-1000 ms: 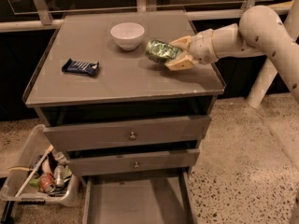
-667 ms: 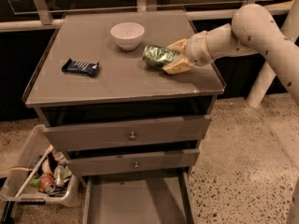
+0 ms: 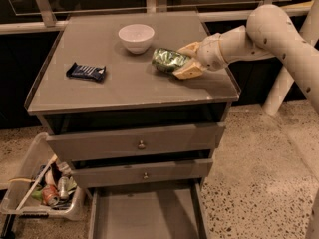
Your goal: Pick green can from bottom drawer and place on counter
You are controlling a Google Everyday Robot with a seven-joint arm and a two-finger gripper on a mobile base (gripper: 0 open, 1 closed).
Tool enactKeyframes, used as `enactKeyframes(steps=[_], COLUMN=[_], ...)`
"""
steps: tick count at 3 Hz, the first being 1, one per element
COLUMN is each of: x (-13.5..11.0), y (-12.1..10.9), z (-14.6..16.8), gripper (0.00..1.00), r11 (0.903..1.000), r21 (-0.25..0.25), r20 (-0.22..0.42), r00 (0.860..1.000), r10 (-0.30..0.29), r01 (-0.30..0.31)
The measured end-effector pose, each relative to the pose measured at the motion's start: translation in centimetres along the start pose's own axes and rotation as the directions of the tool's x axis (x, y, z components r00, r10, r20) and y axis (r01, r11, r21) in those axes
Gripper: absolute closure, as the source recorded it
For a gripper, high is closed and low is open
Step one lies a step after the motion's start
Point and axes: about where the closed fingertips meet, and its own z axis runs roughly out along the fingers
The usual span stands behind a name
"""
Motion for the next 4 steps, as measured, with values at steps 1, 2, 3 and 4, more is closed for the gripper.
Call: enactKeyframes(steps=[1,2,3,4], x=[0.0,0.0,0.0,0.0], y=[0.0,0.0,0.0,0.01], z=[0.0,0.01,0.01,0.02], gripper=[0.36,0.13,0.0,0.0], r11=[1.0,1.0,1.0,1.0], r21=[0.0,0.0,0.0,0.0], r20=[0.0,0.0,0.0,0.0], r00=[1.0,1.0,1.0,1.0], r10=[0.0,0.0,0.0,0.0], r01=[0.0,0.0,0.0,0.0])
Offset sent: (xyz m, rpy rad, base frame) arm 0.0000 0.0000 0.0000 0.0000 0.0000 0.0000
